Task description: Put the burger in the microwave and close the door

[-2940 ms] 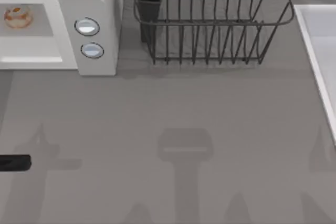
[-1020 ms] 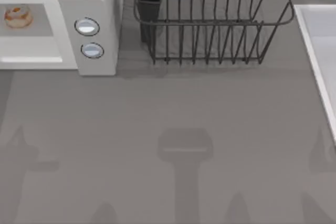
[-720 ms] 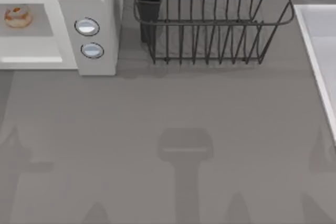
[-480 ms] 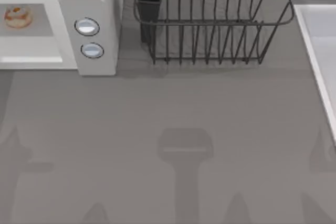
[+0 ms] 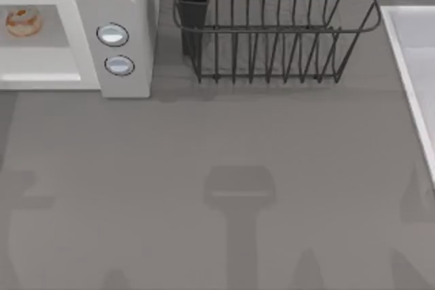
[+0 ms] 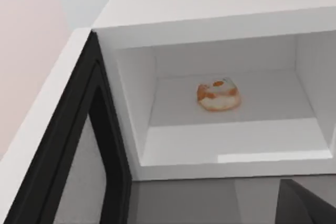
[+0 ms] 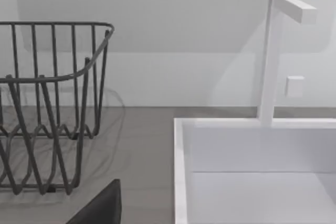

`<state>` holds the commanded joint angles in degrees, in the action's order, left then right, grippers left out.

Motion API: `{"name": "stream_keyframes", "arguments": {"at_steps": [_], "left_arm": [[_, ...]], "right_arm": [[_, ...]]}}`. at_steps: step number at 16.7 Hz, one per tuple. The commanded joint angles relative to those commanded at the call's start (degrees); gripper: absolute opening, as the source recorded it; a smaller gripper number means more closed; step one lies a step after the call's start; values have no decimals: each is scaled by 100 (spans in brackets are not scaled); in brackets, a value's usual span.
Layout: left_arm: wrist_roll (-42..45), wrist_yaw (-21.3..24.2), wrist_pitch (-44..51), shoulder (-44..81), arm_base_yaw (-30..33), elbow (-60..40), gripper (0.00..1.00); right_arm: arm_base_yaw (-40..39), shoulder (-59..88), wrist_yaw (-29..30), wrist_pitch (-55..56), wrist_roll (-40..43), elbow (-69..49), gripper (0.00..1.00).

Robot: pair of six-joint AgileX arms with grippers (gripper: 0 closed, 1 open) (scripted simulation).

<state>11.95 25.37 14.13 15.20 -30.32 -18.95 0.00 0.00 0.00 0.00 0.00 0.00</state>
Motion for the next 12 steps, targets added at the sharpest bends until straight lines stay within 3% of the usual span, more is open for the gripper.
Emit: {"name": "stream_keyframes", "arguments": {"at_steps": [12], "left_arm": [[2849,994,2038,6526,-2149,-4249,0]], "right_arm": [[0,0,0,0,0,0,100]]}}
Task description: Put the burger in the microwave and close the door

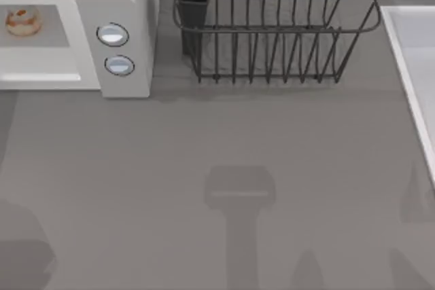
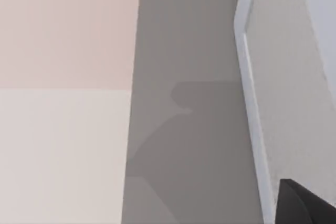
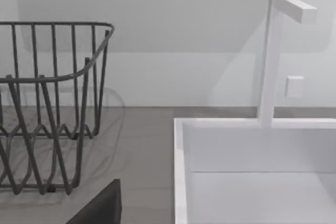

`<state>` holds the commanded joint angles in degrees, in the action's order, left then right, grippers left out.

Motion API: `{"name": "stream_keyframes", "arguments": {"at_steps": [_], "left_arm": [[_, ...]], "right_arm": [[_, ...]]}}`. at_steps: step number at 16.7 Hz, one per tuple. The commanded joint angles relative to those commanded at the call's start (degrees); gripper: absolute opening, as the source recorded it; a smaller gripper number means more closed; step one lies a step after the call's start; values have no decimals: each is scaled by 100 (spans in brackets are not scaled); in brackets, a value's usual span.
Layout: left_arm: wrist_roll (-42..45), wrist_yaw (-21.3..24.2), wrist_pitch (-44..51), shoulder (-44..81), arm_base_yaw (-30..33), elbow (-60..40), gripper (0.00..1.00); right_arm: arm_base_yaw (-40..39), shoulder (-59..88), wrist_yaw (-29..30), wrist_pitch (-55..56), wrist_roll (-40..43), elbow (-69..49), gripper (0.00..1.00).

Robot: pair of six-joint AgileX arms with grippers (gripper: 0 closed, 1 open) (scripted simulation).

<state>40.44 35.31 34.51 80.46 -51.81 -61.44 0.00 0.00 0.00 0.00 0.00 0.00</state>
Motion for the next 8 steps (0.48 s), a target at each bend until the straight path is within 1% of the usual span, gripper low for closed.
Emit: {"name": "stream_keyframes", "arguments": {"at_steps": [4,6,8], "left_arm": [[834,230,593,1338,-563,-1092,0],[1092,278,774,1681,-723,-1432,0],[1175,291,831,1786,-772,-1539,0]], "right_arm": [[0,0,0,0,0,0,100],[0,0,0,0,0,0,100],[0,0,0,0,0,0,100]]}}
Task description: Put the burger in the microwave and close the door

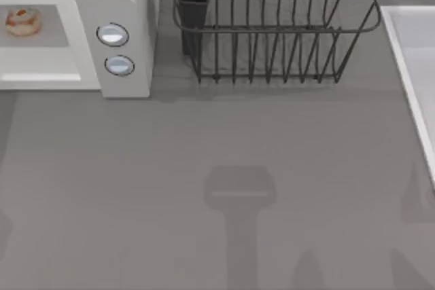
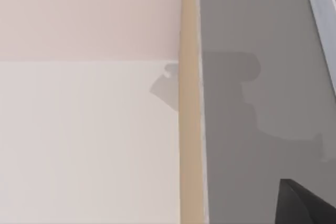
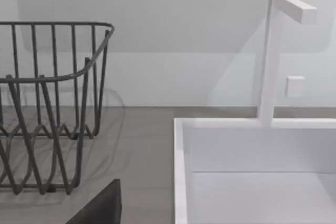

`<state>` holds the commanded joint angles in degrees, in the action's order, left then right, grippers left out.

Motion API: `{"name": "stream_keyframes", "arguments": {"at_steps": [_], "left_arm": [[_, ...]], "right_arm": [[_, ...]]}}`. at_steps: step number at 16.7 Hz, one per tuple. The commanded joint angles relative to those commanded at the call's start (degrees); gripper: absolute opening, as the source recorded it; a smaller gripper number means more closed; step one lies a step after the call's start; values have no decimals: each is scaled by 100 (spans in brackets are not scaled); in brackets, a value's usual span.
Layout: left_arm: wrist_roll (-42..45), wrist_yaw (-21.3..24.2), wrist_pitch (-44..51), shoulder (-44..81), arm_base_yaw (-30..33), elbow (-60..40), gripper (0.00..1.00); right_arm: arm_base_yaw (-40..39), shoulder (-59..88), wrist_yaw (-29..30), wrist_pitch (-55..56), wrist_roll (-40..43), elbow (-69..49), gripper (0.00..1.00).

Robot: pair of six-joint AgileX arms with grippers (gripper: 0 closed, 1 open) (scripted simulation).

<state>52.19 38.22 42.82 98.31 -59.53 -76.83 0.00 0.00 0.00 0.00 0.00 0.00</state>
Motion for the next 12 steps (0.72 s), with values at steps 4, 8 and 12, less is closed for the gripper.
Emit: {"name": "stream_keyframes", "arguments": {"at_steps": [4,8,12], "left_arm": [[-3,-15,-14,-16,26,15,0],[2,-11,-383,106,20,270,0],[13,0,-1267,392,6,871,0]], "right_arm": [[0,0,0,0,0,0,100],[0,0,0,0,0,0,100],[0,0,0,0,0,0,100]]}}
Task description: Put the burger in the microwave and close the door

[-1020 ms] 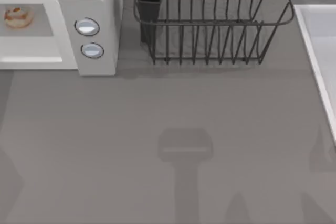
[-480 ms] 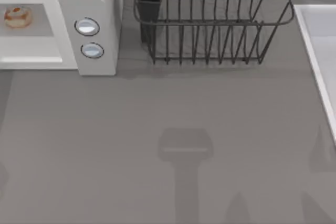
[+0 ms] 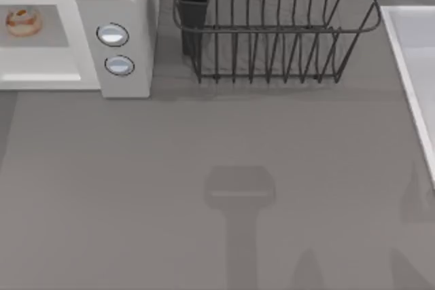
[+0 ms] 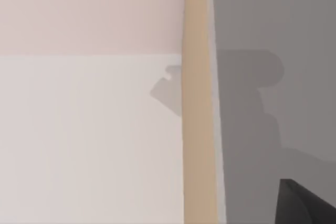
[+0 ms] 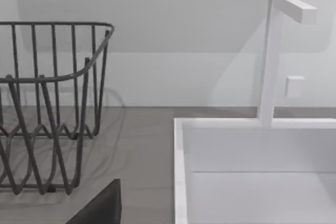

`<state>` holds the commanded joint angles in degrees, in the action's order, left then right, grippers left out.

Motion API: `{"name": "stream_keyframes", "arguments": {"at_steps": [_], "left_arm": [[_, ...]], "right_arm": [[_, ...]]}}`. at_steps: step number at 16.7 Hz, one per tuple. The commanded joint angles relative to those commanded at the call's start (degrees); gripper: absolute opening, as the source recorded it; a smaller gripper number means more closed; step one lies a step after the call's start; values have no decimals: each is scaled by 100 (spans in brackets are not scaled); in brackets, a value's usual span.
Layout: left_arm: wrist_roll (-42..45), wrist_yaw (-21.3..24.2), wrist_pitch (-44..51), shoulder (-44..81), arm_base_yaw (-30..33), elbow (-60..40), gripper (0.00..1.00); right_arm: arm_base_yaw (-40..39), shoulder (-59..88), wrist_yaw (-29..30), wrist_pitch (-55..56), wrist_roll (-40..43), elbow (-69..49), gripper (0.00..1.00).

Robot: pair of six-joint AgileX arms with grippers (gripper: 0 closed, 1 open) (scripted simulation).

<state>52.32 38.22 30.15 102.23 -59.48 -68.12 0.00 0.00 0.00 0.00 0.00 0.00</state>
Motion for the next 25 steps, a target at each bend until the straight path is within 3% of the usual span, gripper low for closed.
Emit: {"name": "stream_keyframes", "arguments": {"at_steps": [5,11,21,25], "left_arm": [[16,13,-895,303,-21,613,0],[5,13,-946,286,10,663,0],[-988,-445,-1823,-1266,920,2510,0],[-1137,-513,-1956,-1497,1056,2784,0]], "right_arm": [[0,0,0,0,0,0,100],[0,0,0,0,0,0,100],[0,0,0,0,0,0,100],[0,0,0,0,0,0,100]]}}
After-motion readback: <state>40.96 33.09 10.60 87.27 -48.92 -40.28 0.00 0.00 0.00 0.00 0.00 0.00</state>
